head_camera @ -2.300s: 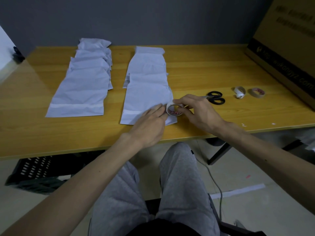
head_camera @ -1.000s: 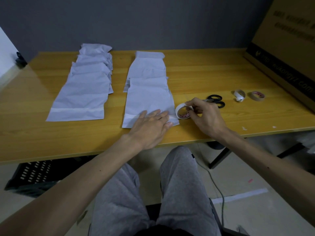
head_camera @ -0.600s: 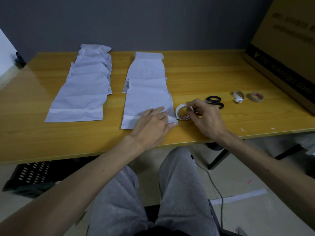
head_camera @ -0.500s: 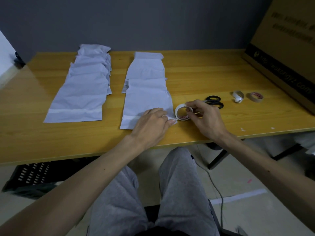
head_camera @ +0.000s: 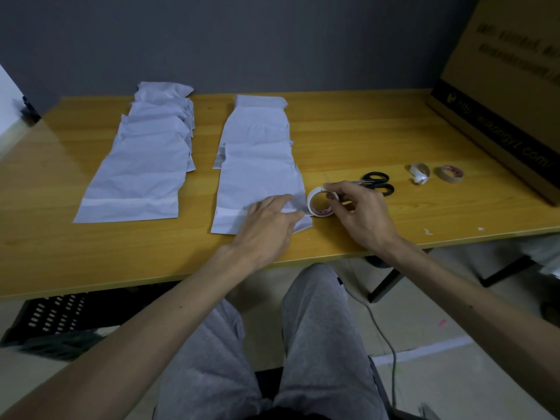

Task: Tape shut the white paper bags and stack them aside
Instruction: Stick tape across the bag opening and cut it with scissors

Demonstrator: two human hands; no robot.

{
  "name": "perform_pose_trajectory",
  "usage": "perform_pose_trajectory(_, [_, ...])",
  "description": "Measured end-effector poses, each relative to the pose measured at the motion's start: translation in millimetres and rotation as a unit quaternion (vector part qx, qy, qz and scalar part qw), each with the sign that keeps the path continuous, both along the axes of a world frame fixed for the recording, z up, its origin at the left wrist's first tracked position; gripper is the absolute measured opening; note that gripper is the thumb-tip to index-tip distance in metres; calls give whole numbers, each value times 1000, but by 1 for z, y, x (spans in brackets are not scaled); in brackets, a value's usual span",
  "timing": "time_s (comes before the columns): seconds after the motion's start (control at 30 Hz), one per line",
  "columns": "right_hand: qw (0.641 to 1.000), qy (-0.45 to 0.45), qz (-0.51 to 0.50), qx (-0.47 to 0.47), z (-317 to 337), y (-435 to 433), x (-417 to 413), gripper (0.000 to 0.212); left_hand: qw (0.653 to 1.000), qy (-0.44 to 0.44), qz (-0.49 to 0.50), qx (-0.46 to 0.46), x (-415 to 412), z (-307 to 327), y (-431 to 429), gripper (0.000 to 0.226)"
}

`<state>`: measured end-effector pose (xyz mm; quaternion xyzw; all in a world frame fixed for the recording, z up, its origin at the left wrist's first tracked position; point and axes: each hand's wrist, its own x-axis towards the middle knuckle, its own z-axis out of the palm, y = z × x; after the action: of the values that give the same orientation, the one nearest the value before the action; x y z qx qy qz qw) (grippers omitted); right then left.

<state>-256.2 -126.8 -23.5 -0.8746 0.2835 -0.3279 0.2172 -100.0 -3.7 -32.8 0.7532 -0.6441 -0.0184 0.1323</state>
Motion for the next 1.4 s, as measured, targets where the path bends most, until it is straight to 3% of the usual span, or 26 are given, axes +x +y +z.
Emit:
perform_pose_trajectory(0.4, [1000,-7,-2,-5,-4,-1,2,26,999,-2,-38,32,5,0,3,47])
perform_pose_trajectory(0.6, [1000,16,3,-13,-2,-2,1,28,996,-46,-56,44,6,2,0,48])
perform_pose_trajectory(0.67, [1000,19,5,-9,0,-3,1,27,998,-18,-47,29,6,2,-1,43])
perform_pose_trajectory(0.83, [999,32,12,11,7,-7,1,27,989,149,4,-5,2,4,-11,37])
perform_pose_trajectory(1.03, [999,26,15,18,15,-13,1,27,933,350,44,-69,4,33,-35,47])
perform_pose_trajectory(1.27, [998,14,38,42,26,-18,1,27,945,297,33,-133,1,40,-49,17])
perform_pose_trajectory(1.33, [999,19,-18,43,26,-31,-3,29,945,296,39,-129,1,39,-49,18])
perform_pose_trajectory(1.4, [988,109,-102,31,21,-52,-8,34,945,299,42,-127,1,37,-49,17])
